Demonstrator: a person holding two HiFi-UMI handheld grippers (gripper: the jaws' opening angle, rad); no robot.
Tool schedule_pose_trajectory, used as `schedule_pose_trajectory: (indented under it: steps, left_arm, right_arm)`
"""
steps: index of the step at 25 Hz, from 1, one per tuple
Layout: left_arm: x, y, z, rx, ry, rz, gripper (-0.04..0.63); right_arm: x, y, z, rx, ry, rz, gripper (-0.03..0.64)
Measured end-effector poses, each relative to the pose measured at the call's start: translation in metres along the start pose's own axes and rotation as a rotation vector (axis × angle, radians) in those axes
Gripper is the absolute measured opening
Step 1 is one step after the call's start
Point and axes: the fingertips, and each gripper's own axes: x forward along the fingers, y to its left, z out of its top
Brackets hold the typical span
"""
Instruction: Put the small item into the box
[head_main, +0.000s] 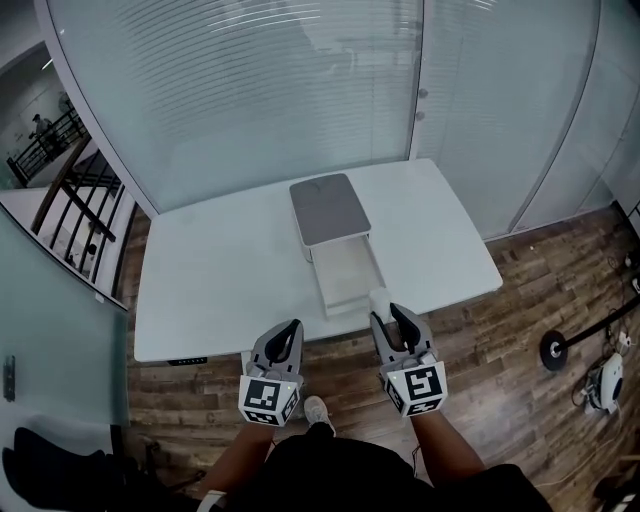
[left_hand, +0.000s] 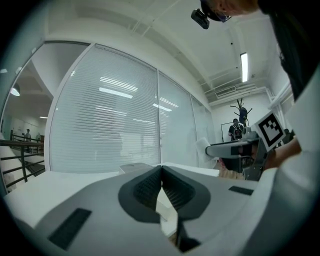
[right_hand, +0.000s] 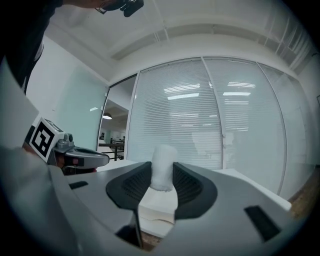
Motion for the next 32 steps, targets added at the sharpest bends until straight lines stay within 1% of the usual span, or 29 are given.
schedule_pose_trajectory:
  steps: [5,12,17,21,24,30,32]
  left_arm:
    - [0.02,0.03,0.002,0.002,0.007,-0.014,0.011]
    - [0.035,0.06,0.006,-0.013,-0.019,-0.052,0.011]
    - [0.048,0.08,0.003,-0.014,-0.021,-0.073,0.011]
    - [0.056,0.093,-0.002,-0.022,-0.017,-0.081,0.011]
    - [0.061,0.099,-0.003,-0.019,-0.016,-0.076,0.011]
    - [0.08,0.108,-0.005,-0.024,-0.002,-0.044,0.011]
    - [0.084,0.108,-0.005,-0.044,-0.007,-0.031,0.011]
  right_arm:
    - [0.036,0.006,-0.003,0.002,0.013,0.006,0.143]
    - [0.082,0.009,-0.014,-0.061,0.068,0.006,0.143]
    - [0.107,0.009,-0.014,-0.167,0.075,-0.013,0.143]
    - [0.122,0.002,-0.023,-0.162,0.11,-0.031,0.141]
    - [0.132,-0.003,-0.034,-0.146,0.145,-0.02,0.141]
    - [0.153,-0.012,-0.04,-0.144,0.171,0.032,0.143]
    - [0.158,-0.012,-0.044,-0.147,0.188,0.065,0.143]
